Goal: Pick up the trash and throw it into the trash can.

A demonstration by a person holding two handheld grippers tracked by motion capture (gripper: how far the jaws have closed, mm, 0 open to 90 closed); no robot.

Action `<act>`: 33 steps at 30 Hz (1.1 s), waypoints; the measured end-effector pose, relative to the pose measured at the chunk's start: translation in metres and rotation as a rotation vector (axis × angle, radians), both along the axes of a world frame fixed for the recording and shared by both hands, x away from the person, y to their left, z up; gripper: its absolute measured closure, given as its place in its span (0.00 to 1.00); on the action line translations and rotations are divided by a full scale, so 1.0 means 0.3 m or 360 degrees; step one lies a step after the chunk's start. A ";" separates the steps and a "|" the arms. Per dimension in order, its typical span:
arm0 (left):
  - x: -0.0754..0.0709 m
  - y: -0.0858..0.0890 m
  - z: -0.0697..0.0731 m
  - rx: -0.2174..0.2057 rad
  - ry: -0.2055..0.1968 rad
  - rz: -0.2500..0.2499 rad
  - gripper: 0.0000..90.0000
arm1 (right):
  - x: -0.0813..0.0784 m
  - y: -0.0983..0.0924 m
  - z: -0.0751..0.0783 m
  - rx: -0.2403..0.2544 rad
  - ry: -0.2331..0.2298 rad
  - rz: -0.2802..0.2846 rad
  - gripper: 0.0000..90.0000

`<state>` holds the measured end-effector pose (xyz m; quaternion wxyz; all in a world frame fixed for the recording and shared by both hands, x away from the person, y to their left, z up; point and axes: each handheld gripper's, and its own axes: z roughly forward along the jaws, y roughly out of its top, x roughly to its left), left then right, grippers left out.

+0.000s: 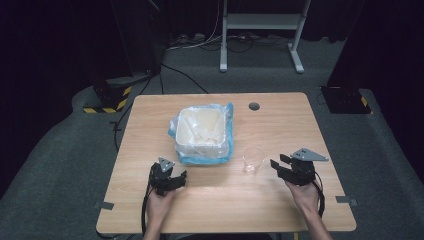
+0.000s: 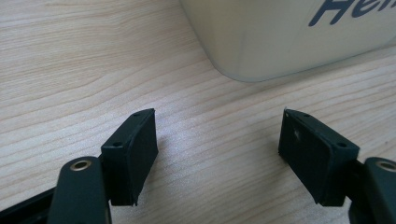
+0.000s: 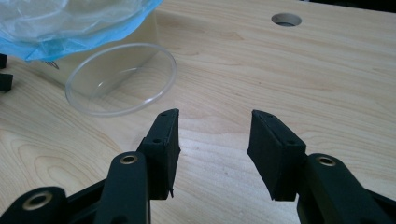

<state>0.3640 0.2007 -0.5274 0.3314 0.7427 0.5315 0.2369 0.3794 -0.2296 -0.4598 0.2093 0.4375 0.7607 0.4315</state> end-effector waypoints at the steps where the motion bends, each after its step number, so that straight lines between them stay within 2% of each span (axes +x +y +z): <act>1: 0.000 0.000 0.000 0.0000 -0.0001 0.0000 0.31 | 0.001 0.001 0.005 -0.0003 -0.0005 0.0003 0.59; 8: 0.000 0.000 0.000 -0.0001 -0.0001 0.0001 0.31 | 0.015 0.009 0.038 0.0024 -0.0003 0.0050 0.65; 18: 0.000 0.000 0.000 0.0001 -0.0001 0.0000 0.31 | 0.038 0.035 0.072 0.0039 -0.0007 0.0091 0.66; 25: 0.000 0.000 0.000 0.0000 -0.0001 0.0000 0.31 | 0.058 0.052 0.089 0.0041 -0.0016 0.0112 0.66; 33: 0.000 0.000 0.000 -0.0001 0.0000 0.0000 0.31 | 0.087 0.082 0.091 0.0027 0.0011 0.0143 0.66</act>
